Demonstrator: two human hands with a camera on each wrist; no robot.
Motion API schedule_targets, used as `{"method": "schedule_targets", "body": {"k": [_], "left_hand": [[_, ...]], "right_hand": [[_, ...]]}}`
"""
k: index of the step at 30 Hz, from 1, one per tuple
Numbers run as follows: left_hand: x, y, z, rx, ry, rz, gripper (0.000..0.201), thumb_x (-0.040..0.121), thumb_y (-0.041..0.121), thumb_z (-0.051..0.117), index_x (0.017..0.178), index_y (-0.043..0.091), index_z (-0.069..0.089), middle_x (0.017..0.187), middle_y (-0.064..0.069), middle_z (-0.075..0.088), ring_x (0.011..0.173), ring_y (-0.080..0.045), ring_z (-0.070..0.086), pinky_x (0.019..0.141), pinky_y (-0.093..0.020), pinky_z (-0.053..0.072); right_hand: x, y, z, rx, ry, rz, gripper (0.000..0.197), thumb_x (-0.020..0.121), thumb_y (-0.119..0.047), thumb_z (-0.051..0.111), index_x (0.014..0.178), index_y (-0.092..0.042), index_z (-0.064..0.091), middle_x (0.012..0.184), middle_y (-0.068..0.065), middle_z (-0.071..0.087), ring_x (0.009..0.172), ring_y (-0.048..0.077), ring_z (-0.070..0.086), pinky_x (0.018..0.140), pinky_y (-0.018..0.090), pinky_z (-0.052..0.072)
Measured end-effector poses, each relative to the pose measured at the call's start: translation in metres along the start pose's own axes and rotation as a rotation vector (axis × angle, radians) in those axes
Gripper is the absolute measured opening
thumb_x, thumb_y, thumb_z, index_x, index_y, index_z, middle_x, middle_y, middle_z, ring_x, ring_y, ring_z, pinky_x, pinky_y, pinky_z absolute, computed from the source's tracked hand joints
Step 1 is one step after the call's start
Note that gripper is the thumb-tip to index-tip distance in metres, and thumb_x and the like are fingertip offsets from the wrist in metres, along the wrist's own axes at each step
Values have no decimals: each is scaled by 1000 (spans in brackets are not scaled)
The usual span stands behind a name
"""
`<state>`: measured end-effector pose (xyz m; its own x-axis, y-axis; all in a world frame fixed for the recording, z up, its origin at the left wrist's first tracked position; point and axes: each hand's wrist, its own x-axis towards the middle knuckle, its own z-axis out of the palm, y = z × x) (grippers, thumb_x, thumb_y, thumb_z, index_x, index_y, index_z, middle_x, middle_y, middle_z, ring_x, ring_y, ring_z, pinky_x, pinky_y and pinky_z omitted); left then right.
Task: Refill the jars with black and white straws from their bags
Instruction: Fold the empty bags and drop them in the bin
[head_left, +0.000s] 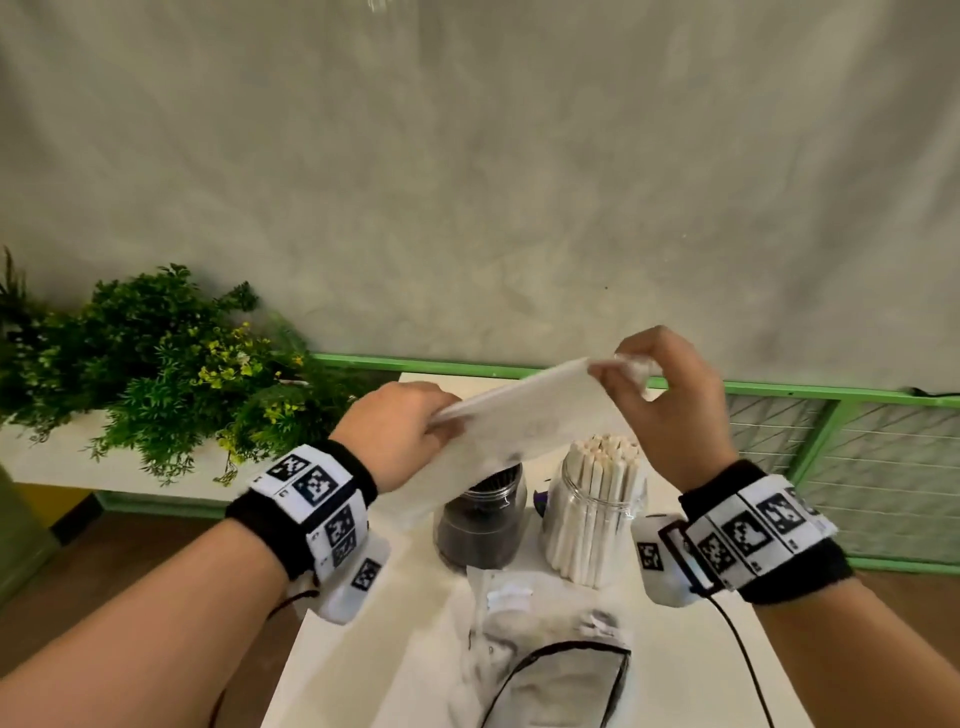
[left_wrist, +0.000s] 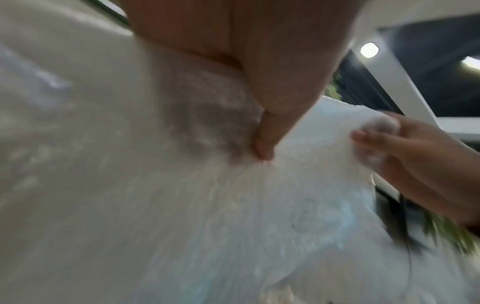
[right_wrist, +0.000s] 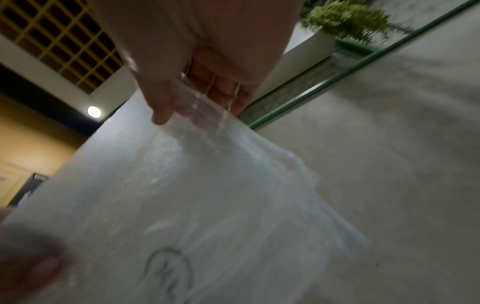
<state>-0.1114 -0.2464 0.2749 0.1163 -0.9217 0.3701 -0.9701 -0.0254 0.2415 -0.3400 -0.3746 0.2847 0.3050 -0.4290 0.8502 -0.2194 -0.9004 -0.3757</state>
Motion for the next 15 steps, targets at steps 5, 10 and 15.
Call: {"method": "schedule_targets", "body": {"k": [5, 10, 15], "left_hand": [[7, 1, 0, -540, -52, -469, 34, 99, 35, 40, 96, 8, 61, 101, -9, 65, 89, -27, 60, 82, -39, 46], [-1, 36, 10, -1335, -192, -596, 43, 96, 47, 40, 111, 17, 67, 107, -5, 72, 98, -24, 68, 89, -44, 51], [-7, 62, 14, -1757, -279, -566, 51, 95, 34, 25, 119, 10, 62, 111, -13, 69, 92, -26, 68, 66, -30, 54]], "right_hand": [[-21, -19, -23, 451, -271, 172, 51, 86, -64, 50, 96, -15, 63, 80, 2, 59, 65, 16, 59, 68, 27, 50], [-62, -18, 22, 515, -482, 571, 61, 77, -52, 69, 128, -45, 37, 110, -9, 45, 59, 18, 54, 70, 55, 55], [-72, -22, 52, 139, -314, 506, 119, 48, -70, 74, 145, -35, 16, 130, -3, 27, 111, 17, 45, 98, 29, 44]]}}
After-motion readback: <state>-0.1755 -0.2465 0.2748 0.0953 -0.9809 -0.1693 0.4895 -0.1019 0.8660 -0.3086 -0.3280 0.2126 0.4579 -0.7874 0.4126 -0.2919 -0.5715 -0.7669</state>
